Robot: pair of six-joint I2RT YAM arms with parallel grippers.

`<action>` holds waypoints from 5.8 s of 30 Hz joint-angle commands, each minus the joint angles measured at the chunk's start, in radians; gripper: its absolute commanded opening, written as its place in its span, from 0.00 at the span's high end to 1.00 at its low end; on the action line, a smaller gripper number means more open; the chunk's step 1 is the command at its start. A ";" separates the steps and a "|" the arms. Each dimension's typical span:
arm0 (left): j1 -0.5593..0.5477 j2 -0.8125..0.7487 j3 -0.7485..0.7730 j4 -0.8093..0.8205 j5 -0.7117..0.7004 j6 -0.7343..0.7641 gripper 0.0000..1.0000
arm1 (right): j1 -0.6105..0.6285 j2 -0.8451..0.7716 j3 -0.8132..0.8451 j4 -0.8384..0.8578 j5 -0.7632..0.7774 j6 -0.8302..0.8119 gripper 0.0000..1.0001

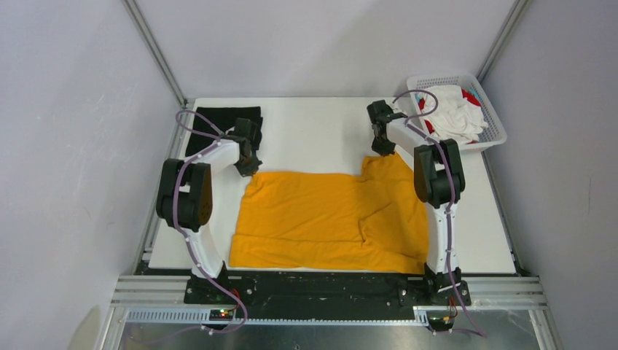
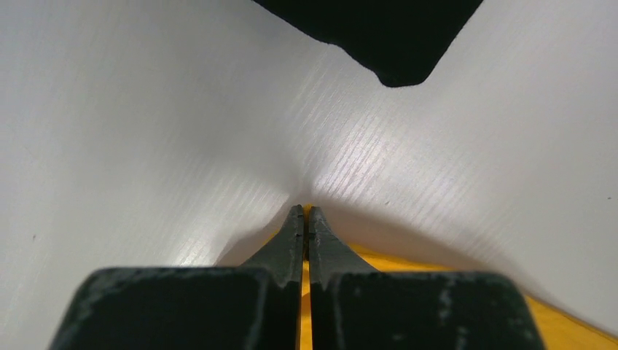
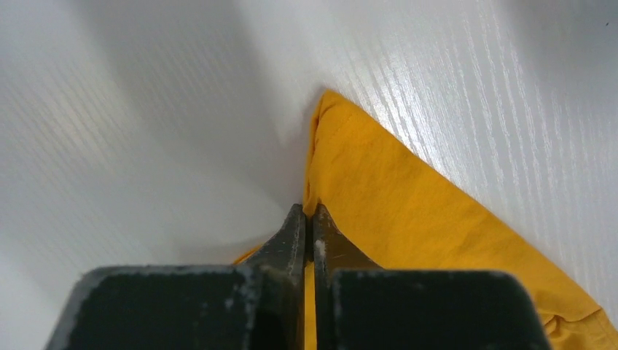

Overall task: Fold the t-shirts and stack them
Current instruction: Grab the side of the flattened tshirt furthest away from the robot with both arms, then fold the other side of the tshirt into a rectangle, then rotate the tshirt 90 degrees, then grab the bottom of the folded rectangular tshirt with both arms

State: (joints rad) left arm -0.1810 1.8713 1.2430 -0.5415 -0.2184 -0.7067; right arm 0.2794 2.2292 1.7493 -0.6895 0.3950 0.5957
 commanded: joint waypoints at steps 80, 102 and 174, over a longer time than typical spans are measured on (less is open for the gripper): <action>-0.246 -0.910 -0.461 -0.174 -0.248 -0.098 0.00 | 0.872 -1.436 -0.987 -0.288 -0.008 0.297 0.01; -0.365 -0.493 -0.555 0.048 -0.033 -0.111 0.00 | 0.421 -1.316 -1.245 -0.108 -0.325 0.349 0.00; -0.844 -1.074 -0.737 -0.118 -0.267 -0.421 0.00 | 0.181 -0.664 -0.457 0.263 -0.455 -0.361 0.01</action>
State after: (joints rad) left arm -1.1133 0.8711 0.6083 -0.5880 -0.4675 -1.1587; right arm 0.4149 1.7924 1.6436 -0.5121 -0.0681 0.0822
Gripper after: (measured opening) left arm 0.996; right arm 0.993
